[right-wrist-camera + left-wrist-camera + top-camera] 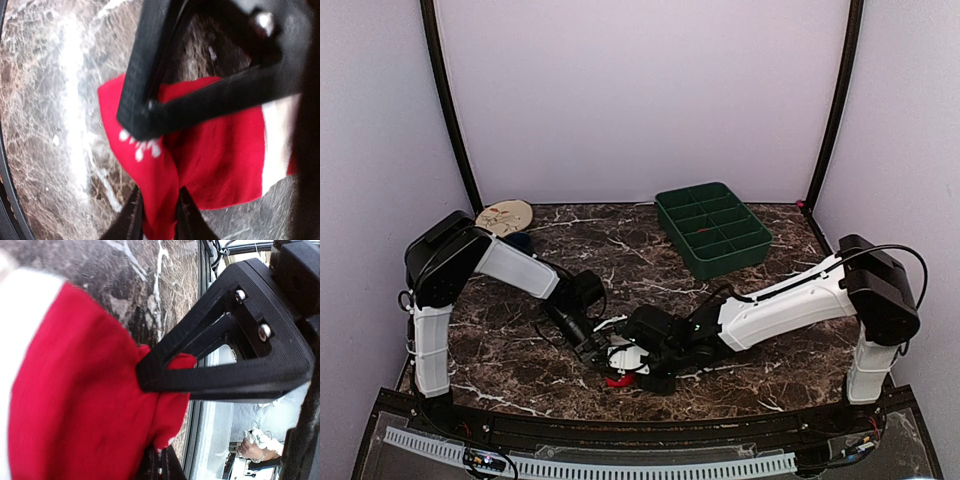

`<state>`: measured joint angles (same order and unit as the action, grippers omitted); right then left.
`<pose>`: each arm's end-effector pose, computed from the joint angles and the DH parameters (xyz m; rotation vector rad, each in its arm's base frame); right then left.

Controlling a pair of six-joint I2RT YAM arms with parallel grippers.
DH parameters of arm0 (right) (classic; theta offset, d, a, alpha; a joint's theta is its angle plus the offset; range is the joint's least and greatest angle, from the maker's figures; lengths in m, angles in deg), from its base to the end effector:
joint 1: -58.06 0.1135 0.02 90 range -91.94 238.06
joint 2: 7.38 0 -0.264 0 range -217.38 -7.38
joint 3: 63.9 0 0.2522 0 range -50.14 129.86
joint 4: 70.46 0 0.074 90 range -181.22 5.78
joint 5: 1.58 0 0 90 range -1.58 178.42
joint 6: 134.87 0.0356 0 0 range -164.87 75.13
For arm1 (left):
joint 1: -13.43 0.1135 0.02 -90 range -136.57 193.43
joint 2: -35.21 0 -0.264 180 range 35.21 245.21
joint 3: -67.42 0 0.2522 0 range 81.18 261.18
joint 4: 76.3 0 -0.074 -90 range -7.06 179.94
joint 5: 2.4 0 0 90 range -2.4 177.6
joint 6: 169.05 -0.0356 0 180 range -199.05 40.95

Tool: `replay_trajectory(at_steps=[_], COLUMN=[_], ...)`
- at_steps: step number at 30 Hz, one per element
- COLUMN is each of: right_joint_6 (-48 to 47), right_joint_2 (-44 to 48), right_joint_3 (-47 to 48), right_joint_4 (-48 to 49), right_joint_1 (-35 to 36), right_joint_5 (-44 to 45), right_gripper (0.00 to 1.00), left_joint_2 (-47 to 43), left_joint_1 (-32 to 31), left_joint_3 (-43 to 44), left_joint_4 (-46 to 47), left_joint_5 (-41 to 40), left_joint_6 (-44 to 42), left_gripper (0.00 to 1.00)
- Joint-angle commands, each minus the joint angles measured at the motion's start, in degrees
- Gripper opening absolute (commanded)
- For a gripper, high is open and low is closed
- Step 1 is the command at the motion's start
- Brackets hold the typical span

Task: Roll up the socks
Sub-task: Roll the sock at the center of the board.

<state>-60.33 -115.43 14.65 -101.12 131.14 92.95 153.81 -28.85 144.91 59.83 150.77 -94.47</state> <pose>0.1121 0.3587 0.1453 -1.8210 1.9078 0.2472 0.2333 -0.2551 0.0897 -1.2843 -2.1897 1.5434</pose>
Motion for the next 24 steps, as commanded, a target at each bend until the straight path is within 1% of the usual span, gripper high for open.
replay_trajectory(at_steps=[1,3,7,15,24], right_joint_6=[1.5,1.7,1.8,1.6,1.2], right_joint_2=[2.4,2.7,3.2,3.6,3.6], right_joint_3=[-1.9,-2.1,-2.2,-2.0,-1.0], right_joint_4=[-0.6,-0.5,-0.4,-0.2,-0.4], right_joint_1=[-0.2,-0.2,-0.2,-0.1,-0.2], right_joint_5=[0.3,0.3,0.3,0.0,0.5], right_gripper=[0.22,0.25,0.26,0.25,0.27], left_joint_2=[-0.6,-0.6,-0.6,-0.2,0.1], left_joint_1=[1.1,1.2,1.2,1.2,1.2], left_joint_3=[0.9,0.8,0.6,0.6,0.7], left_joint_4=[-0.6,-0.5,-0.4,-0.4,-0.3], left_joint_5=[-0.5,-0.4,-0.3,0.0,0.3], left_joint_6=[0.3,0.5,0.6,0.8,0.7], left_gripper=[0.01,0.01,0.01,0.01,0.01])
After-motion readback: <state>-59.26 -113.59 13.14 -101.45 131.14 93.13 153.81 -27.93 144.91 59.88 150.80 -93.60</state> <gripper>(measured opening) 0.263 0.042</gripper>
